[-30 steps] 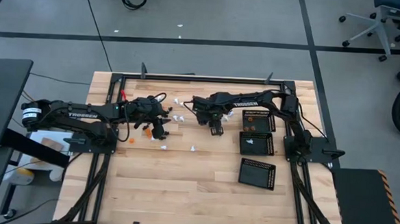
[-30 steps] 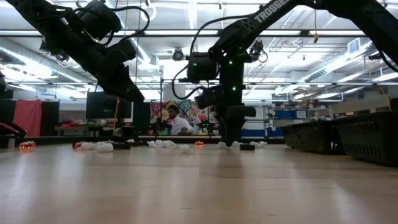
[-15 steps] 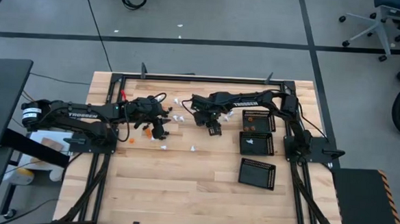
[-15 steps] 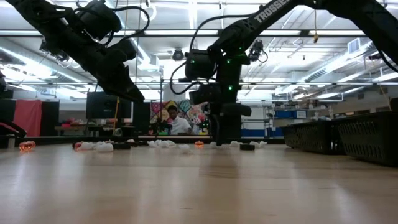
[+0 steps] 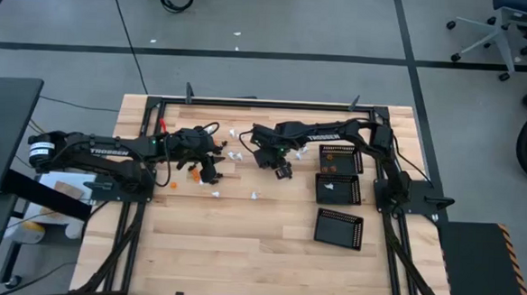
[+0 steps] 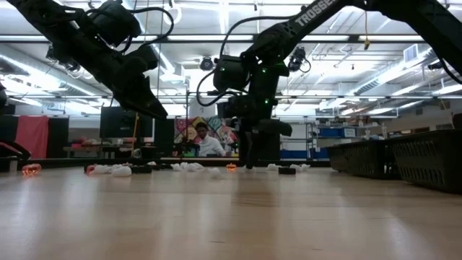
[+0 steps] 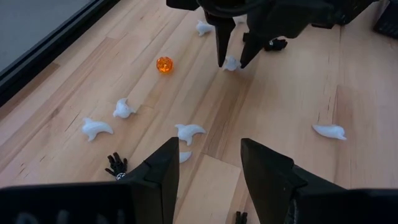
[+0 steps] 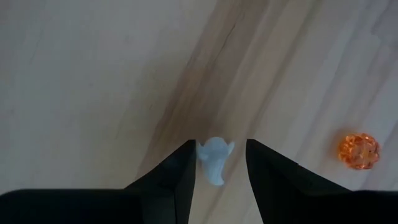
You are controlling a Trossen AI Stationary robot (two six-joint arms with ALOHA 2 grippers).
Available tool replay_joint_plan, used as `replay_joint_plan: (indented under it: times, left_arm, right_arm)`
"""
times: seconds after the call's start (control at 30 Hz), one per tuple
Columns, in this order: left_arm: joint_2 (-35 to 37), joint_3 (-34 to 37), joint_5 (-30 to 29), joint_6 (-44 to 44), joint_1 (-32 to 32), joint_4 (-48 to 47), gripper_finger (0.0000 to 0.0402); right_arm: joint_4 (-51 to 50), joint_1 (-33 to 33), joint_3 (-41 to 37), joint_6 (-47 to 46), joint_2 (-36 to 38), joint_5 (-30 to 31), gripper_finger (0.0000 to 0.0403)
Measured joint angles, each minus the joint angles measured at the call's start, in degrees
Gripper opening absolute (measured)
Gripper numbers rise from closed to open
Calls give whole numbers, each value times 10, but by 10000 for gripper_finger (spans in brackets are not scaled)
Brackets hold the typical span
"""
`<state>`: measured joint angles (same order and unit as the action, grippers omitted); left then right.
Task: Sort Halloween decoration
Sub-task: Put the white ghost toy into the center black bin
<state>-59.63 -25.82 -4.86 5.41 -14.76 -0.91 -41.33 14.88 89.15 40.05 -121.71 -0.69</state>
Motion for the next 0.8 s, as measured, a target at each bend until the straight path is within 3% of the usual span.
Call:
replay_joint_plan:
  times: [0.4, 0.67, 0.8]
  left_arm:
    - [0, 0, 0, 0, 0, 0, 157]
    - [0, 0, 0, 0, 0, 0, 157]
    - [0, 0, 0, -1, 0, 0, 157]
  right_arm:
    - [60, 3, -60, -24, 5, 4, 139]
    - [28, 3, -44, -44, 1, -11, 67]
    - [6, 4, -26, -67, 0, -32, 54]
